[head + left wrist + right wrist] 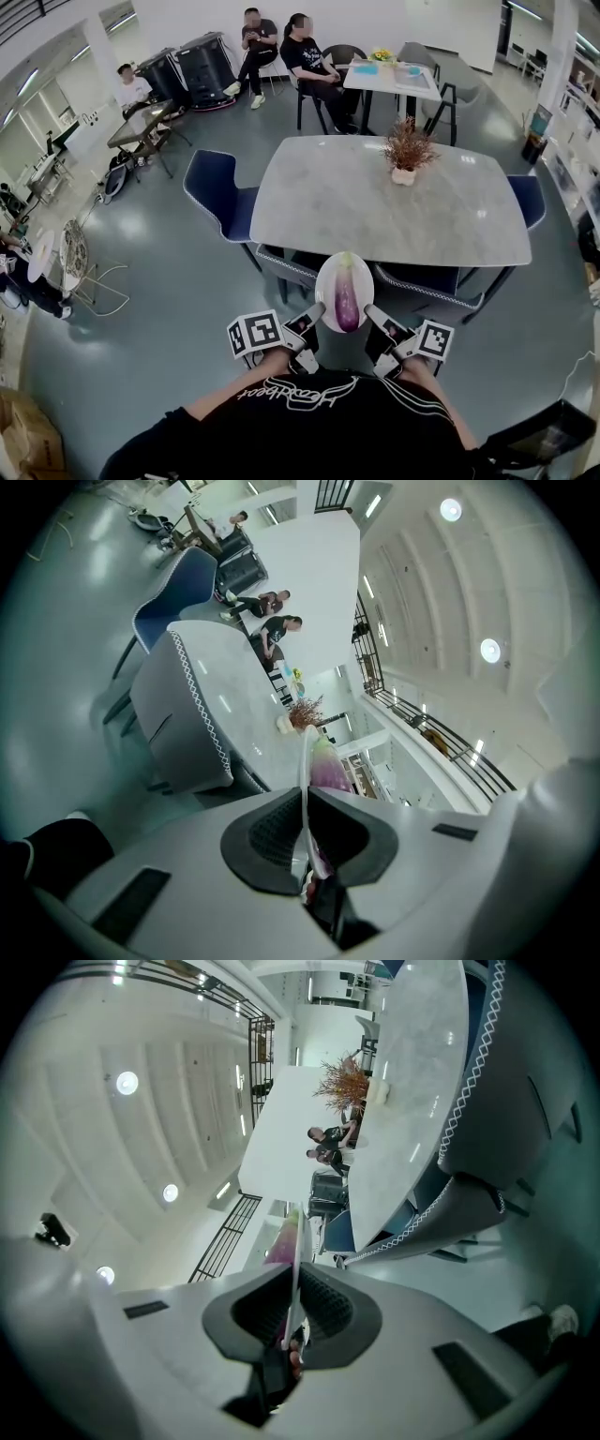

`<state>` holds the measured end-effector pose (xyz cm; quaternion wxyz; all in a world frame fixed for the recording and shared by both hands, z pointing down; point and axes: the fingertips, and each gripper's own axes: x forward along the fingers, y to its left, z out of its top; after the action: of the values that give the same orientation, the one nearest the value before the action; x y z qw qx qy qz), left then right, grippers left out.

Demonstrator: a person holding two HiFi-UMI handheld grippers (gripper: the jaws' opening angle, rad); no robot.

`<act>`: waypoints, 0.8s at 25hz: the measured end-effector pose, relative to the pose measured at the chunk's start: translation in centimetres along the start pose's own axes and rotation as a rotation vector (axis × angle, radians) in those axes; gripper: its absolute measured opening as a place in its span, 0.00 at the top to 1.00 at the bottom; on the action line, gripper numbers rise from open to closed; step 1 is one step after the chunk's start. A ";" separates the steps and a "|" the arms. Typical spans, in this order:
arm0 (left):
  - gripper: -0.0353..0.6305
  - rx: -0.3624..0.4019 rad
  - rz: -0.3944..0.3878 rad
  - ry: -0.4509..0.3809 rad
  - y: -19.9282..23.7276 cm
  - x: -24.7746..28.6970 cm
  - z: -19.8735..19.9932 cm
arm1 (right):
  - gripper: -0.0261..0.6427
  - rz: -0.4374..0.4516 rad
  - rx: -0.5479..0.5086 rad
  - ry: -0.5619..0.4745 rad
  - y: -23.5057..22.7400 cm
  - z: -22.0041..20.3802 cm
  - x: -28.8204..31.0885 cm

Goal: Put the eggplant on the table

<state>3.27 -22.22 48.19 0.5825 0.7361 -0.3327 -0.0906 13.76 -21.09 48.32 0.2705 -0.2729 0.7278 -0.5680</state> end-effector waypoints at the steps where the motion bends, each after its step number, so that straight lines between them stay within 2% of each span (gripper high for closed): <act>1: 0.91 0.006 0.000 0.007 -0.1 0.3 0.2 | 0.91 0.000 -0.001 -0.005 -0.1 0.2 0.0; 11: 0.91 0.000 -0.015 0.092 0.0 4.7 1.1 | 0.91 -0.038 0.011 -0.067 -1.8 3.7 -0.2; 20: 0.91 -0.027 -0.007 0.111 1.8 8.0 5.1 | 0.91 -0.067 0.029 -0.080 -3.9 6.7 3.5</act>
<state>6.08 -31.23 50.33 0.6096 0.7333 -0.2959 -0.0559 16.41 -28.88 50.40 0.2842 -0.3159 0.6985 -0.5758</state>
